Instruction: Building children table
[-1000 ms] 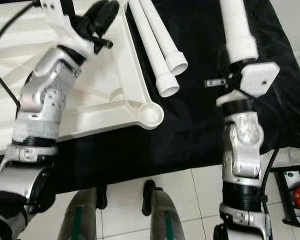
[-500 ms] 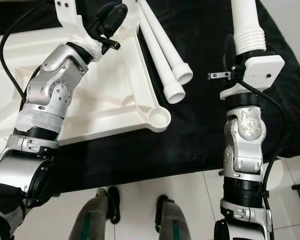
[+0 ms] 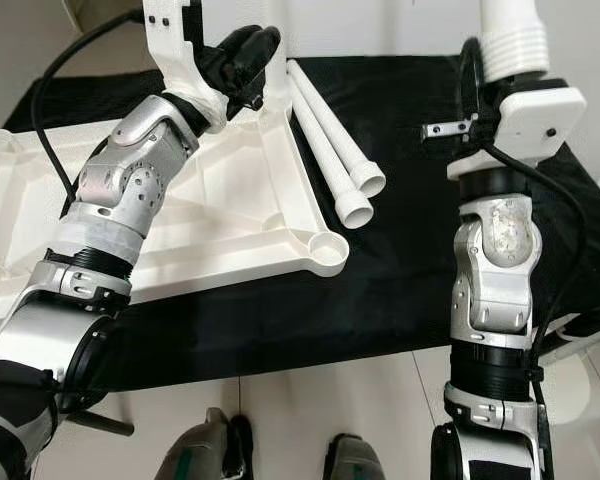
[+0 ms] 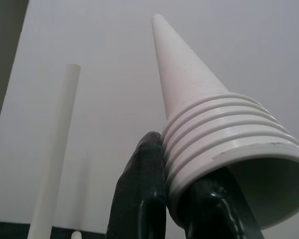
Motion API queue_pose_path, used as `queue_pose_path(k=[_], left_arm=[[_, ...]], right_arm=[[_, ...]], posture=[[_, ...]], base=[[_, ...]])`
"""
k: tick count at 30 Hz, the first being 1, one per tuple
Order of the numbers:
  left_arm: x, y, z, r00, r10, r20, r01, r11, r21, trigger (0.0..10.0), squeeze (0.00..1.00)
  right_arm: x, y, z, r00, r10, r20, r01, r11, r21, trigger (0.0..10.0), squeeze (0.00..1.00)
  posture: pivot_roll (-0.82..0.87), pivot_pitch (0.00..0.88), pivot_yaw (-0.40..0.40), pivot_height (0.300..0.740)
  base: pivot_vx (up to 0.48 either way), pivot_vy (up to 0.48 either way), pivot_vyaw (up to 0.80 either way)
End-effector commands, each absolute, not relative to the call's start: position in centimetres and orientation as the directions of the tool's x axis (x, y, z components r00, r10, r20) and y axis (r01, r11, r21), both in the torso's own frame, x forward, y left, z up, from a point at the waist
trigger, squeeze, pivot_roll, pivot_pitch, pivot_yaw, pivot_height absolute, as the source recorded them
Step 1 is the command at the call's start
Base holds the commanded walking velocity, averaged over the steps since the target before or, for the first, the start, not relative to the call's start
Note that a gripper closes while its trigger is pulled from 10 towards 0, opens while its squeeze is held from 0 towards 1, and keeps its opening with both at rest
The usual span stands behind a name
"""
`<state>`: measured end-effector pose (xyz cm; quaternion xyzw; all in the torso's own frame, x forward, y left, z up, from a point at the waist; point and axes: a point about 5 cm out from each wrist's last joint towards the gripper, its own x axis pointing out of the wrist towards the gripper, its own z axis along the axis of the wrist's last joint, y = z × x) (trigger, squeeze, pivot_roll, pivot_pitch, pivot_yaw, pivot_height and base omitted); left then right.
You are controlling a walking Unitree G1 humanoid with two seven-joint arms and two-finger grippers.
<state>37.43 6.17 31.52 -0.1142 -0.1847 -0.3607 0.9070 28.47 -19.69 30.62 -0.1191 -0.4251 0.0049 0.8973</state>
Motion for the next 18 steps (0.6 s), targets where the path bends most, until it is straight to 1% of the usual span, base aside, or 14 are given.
queue_pose_path(k=[1,2,4,5,6,7,8,10,11,12,13,14,16,18], left_arm=[[35.8,4.6,31.7,0.33,-0.858,0.394,0.914,0.395,0.092,10.0,1.0],[35.8,4.6,31.7,0.33,-0.858,0.394,0.914,0.395,0.092,10.0,1.0],[35.4,4.5,31.5,0.289,-0.874,0.391,0.934,0.346,0.083,10.0,1.0],[35.4,4.5,31.5,0.289,-0.874,0.391,0.934,0.346,0.083,10.0,1.0],[35.2,4.5,31.5,0.26,-0.881,0.396,0.949,0.309,0.065,10.0,1.0],[35.2,4.5,31.5,0.26,-0.881,0.396,0.949,0.309,0.065,10.0,1.0],[34.9,4.5,31.5,0.227,-0.884,0.408,0.962,0.269,0.047,10.0,1.0],[34.9,4.5,31.5,0.227,-0.884,0.408,0.962,0.269,0.047,10.0,1.0],[34.7,4.5,31.6,0.206,-0.886,0.416,0.97,0.242,0.036,10.0,1.0],[34.2,4.6,32.1,0.143,-0.887,0.439,0.989,0.149,-0.021,10.0,1.0],[33.9,4.7,32.3,0.11,-0.886,0.451,0.994,0.101,-0.043,10.0,1.0],[33.9,4.7,32.3,0.11,-0.886,0.451,0.994,0.101,-0.043,10.0,1.0],[33.4,4.9,32.8,0.039,-0.887,0.461,0.996,-0.005,-0.093,10.0,1.0],[33.1,5.0,33.0,-0.001,-0.887,0.461,0.991,-0.062,-0.117,10.0,1.0]], right_arm=[[28.3,-19.1,31.3,0.605,0.149,0.782,0.079,0.966,-0.244,10.0,0.0],[28.3,-19.1,31.3,0.605,0.149,0.782,0.079,0.966,-0.244,10.0,0.0],[28.5,-18.6,31.4,0.598,0.176,0.782,0.062,0.962,-0.264,10.0,0.0],[28.5,-18.6,31.4,0.598,0.176,0.782,0.062,0.962,-0.264,10.0,0.0],[28.6,-18.3,31.4,0.595,0.194,0.78,0.05,0.96,-0.276,10.0,0.0],[28.6,-18.3,31.4,0.595,0.194,0.78,0.05,0.96,-0.276,10.0,0.0],[28.7,-17.8,31.3,0.593,0.218,0.775,0.034,0.955,-0.294,10.0,0.0],[28.7,-17.8,31.3,0.593,0.218,0.775,0.034,0.955,-0.294,10.0,0.0],[28.8,-17.6,31.2,0.593,0.233,0.771,0.024,0.952,-0.306,10.0,0.0],[28.9,-17.1,30.9,0.596,0.269,0.756,-0.007,0.944,-0.33,10.0,0.0],[29.0,-16.8,30.8,0.599,0.289,0.747,-0.025,0.939,-0.343,10.0,0.0],[29.0,-16.8,30.8,0.599,0.289,0.747,-0.025,0.939,-0.343,10.0,0.0],[29.2,-15.9,30.1,0.609,0.346,0.714,-0.074,0.921,-0.383,10.0,0.0],[29.2,-15.5,29.6,0.613,0.377,0.694,-0.098,0.908,-0.407,10.0,0.0]], posture=[[0.05,0.007,0.078,0.74],[0.05,0.007,0.078,0.74],[0.05,0.0,0.079,0.74],[0.05,0.0,0.079,0.74],[0.05,0.0,0.077,0.74],[0.05,0.0,0.077,0.74],[0.05,0.0,0.077,0.74],[0.05,0.0,0.077,0.74],[0.05,0.0,0.073,0.74],[0.05,0.0,0.065,0.74],[0.05,0.0,0.065,0.74],[0.05,0.0,0.065,0.74],[0.05,0.0,0.059,0.74],[0.05,0.0,0.059,0.74]], base=[[0.0,0.0,0.0],[0.0,0.0,0.0],[0.0,0.0,0.0],[0.0,0.0,0.0],[0.0,0.0,0.0],[0.0,0.0,0.0],[0.0,0.0,0.0],[0.0,0.0,0.0],[0.0,0.0,0.0],[0.0,0.0,0.0],[0.0,0.0,0.0],[0.0,0.0,0.0],[0.0,0.0,0.0],[0.0,0.0,0.0]])
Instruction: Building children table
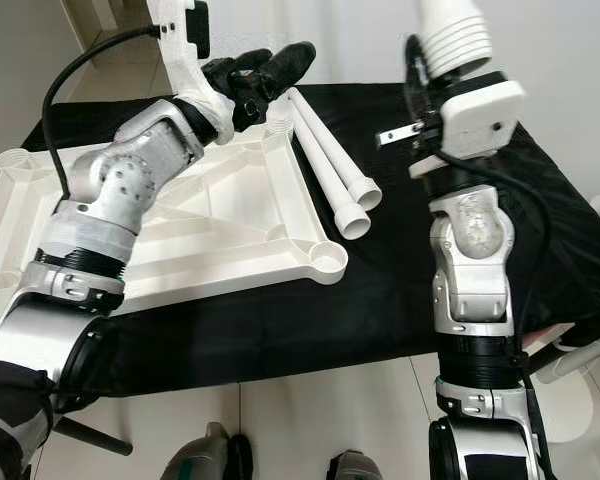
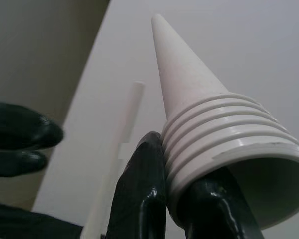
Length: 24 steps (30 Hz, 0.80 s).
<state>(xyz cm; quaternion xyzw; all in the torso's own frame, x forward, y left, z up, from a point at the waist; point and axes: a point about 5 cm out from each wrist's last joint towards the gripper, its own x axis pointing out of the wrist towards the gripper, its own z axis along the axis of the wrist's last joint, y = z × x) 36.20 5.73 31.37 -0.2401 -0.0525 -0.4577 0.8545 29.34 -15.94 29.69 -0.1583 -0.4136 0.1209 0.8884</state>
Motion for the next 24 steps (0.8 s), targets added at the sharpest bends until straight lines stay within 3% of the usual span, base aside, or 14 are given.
queue_pose_path(k=[1,3,4,5,17,24], left_arm=[[33.0,5.0,33.0,-0.006,-0.887,0.461,0.99,-0.069,-0.12,10.0,1.0],[33.0,5.0,33.0,-0.008,-0.892,0.452,0.989,-0.074,-0.129,10.0,1.0],[32.9,4.9,33.3,-0.026,-0.882,0.47,0.98,-0.116,-0.163,10.0,0.29],[33.0,4.8,33.6,-0.035,-0.873,0.486,0.969,-0.149,-0.198,10.0,0.0],[33.6,5.4,35.5,-0.016,-0.771,0.636,0.878,-0.315,-0.36,10.0,0.0],[34.8,4.7,35.0,0.072,-0.796,0.601,0.881,-0.232,-0.413,10.0,0.0]], right_arm=[[29.2,-15.4,29.6,0.614,0.381,0.692,-0.1,0.907,-0.41,10.0,0.0],[29.3,-15.4,29.5,0.614,0.387,0.688,-0.11,0.905,-0.411,10.0,0.0],[29.3,-14.9,28.8,0.621,0.42,0.661,-0.146,0.891,-0.43,10.0,0.0],[29.3,-14.4,28.2,0.628,0.448,0.637,-0.179,0.879,-0.442,10.0,0.0],[28.8,-12.7,24.5,0.662,0.531,0.529,-0.304,0.835,-0.458,10.0,0.0],[28.4,-11.9,22.5,0.669,0.573,0.474,-0.356,0.806,-0.472,10.0,0.0]], posture=[[0.05,0.0,0.059,0.74],[0.05,0.0,0.056,0.74],[0.04,0.0,0.052,0.74],[0.04,0.0,0.052,0.74],[0.02,0.0,0.052,0.74],[0.01,0.0,0.066,0.74]], base=[[0.0,0.0,0.0],[0.0,0.0,0.0],[0.0,0.0,0.0],[0.0,0.0,0.0],[0.0,0.0,0.0],[0.0,0.0,0.0]])
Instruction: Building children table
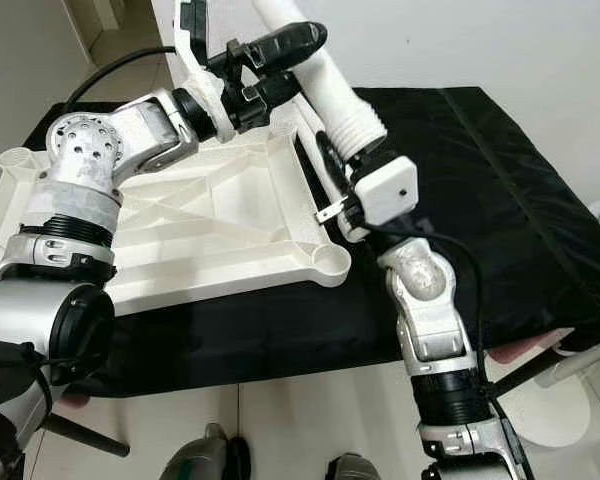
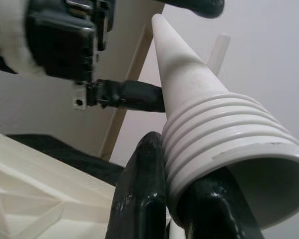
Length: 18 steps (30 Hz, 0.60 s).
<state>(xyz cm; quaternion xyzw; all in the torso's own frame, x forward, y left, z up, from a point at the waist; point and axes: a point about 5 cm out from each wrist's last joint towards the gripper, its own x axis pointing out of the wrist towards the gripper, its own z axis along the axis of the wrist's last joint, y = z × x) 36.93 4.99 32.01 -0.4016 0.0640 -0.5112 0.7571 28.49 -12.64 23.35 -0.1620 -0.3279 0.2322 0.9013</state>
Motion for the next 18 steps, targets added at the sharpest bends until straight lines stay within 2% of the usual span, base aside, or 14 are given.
queue_pose_path(k=[1,2,5,6,7,9,11,13,17,18], left_arm=[[34.8,4.7,35.0,0.072,-0.796,0.601,0.881,-0.232,-0.413,10.0,0.0],[35.8,4.6,34.9,0.148,-0.8,0.582,0.878,-0.165,-0.45,10.0,0.0],[35.8,4.6,34.9,0.148,-0.8,0.582,0.878,-0.165,-0.45,10.0,0.0],[36.3,4.6,34.8,0.188,-0.8,0.57,0.875,-0.128,-0.468,10.0,0.0],[36.3,4.6,34.8,0.188,-0.8,0.57,0.875,-0.128,-0.468,10.0,0.0],[37.7,4.8,34.7,0.317,-0.786,0.531,0.841,-0.026,-0.541,10.0,0.0],[38.3,5.0,34.7,0.364,-0.772,0.522,0.814,-0.008,-0.58,10.0,0.0],[39.2,5.9,35.2,0.446,-0.739,0.504,0.805,0.085,-0.588,10.0,0.0],[39.6,6.6,35.7,0.49,-0.724,0.486,0.794,0.14,-0.592,10.0,0.0],[39.8,6.7,35.9,0.51,-0.729,0.457,0.789,0.186,-0.585,10.0,0.0]], right_arm=[[28.4,-11.9,22.5,0.669,0.573,0.474,-0.356,0.806,-0.472,10.0,0.0],[28.2,-11.7,22.1,0.67,0.582,0.461,-0.363,0.798,-0.481,10.0,0.0],[28.2,-11.7,22.1,0.67,0.582,0.461,-0.363,0.798,-0.481,10.0,0.0],[28.1,-11.6,21.8,0.67,0.587,0.454,-0.366,0.794,-0.485,10.0,0.0],[28.1,-11.6,21.8,0.67,0.587,0.454,-0.366,0.794,-0.485,10.0,0.0],[27.9,-11.6,21.3,0.675,0.593,0.439,-0.371,0.787,-0.492,10.0,0.0],[27.8,-11.6,21.1,0.677,0.596,0.433,-0.372,0.784,-0.497,10.0,0.0],[27.4,-11.8,20.6,0.684,0.594,0.423,-0.371,0.783,-0.5,10.0,0.0],[27.1,-11.9,20.2,0.689,0.592,0.417,-0.369,0.783,-0.501,10.0,0.0],[26.9,-11.9,20.0,0.692,0.59,0.415,-0.369,0.784,-0.499,10.0,0.0]], posture=[[0.01,0.0,0.066,0.74],[0.0,0.0,0.079,0.74],[0.0,0.0,0.079,0.74],[0.0,0.0,0.079,0.74],[0.0,0.0,0.079,0.74],[0.0,0.0,0.084,0.74],[-0.01,0.0,0.088,0.74],[-0.01,0.0,0.087,0.74],[-0.01,0.0,0.086,0.74],[0.0,0.0,0.083,0.74]], base=[[0.0,0.0,0.0],[0.0,0.0,0.0],[0.0,0.0,0.0],[0.0,0.0,0.0],[0.0,0.0,0.0],[0.0,0.0,0.0],[0.0,0.0,0.0],[0.0,0.0,0.0],[0.0,0.0,0.0],[0.0,0.0,0.0]])
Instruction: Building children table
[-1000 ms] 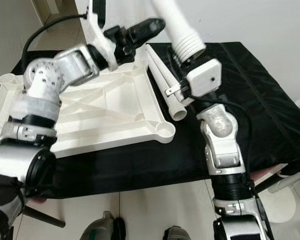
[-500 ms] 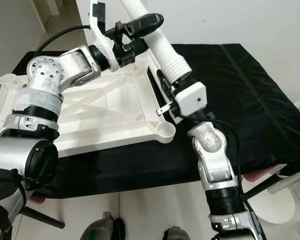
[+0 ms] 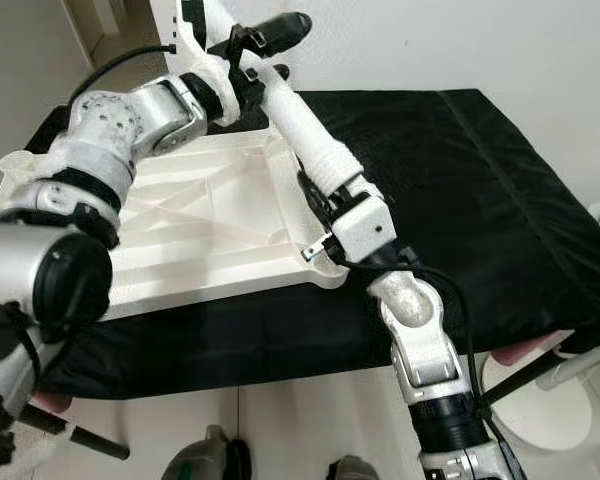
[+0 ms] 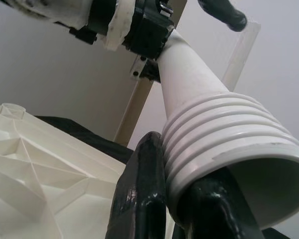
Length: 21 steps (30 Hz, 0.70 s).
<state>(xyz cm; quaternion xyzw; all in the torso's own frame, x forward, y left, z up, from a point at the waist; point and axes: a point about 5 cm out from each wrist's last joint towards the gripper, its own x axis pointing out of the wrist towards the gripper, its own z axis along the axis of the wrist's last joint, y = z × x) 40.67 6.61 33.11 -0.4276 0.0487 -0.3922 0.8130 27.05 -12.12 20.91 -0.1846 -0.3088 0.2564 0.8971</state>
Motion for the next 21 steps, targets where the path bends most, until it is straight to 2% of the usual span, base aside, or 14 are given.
queue_pose_path(k=[1,3,5,6,9,21], left_arm=[[39.8,6.7,35.9,0.51,-0.729,0.457,0.789,0.186,-0.585,10.0,0.0],[40.2,7.1,36.0,0.557,-0.72,0.414,0.773,0.267,-0.576,10.0,0.0],[40.2,7.2,36.1,0.566,-0.716,0.409,0.769,0.28,-0.575,10.0,0.0],[40.5,7.4,35.9,0.606,-0.697,0.383,0.734,0.304,-0.607,0.0,0.0],[40.8,7.6,35.5,0.652,-0.674,0.346,0.691,0.341,-0.637,0.0,0.0],[41.2,7.9,34.3,0.693,-0.652,0.308,0.646,0.373,-0.666,0.0,0.0]], right_arm=[[26.9,-11.9,20.0,0.692,0.59,0.415,-0.369,0.784,-0.499,10.0,0.0],[26.6,-12.0,19.6,0.699,0.587,0.409,-0.367,0.785,-0.499,10.0,0.0],[26.5,-12.1,19.5,0.701,0.586,0.407,-0.367,0.786,-0.498,10.0,0.0],[26.5,-12.1,19.5,0.704,0.582,0.407,-0.364,0.788,-0.497,10.0,0.0],[26.5,-12.2,19.4,0.71,0.572,0.411,-0.358,0.795,-0.489,10.0,0.0],[26.4,-12.1,19.6,0.718,0.535,0.445,-0.336,0.827,-0.452,10.0,0.0]], posture=[[0.0,0.0,0.083,0.74],[0.0,0.0,0.084,0.74],[0.0,0.0,0.084,0.74],[0.0,0.0,0.086,0.74],[0.0,0.0,0.085,0.74],[0.0,0.0,0.069,0.74]], base=[[0.0,0.0,0.0],[0.0,0.0,0.0],[0.0,0.0,0.0],[0.0,0.0,0.0],[0.0,0.0,0.0],[0.0,0.0,0.0]])
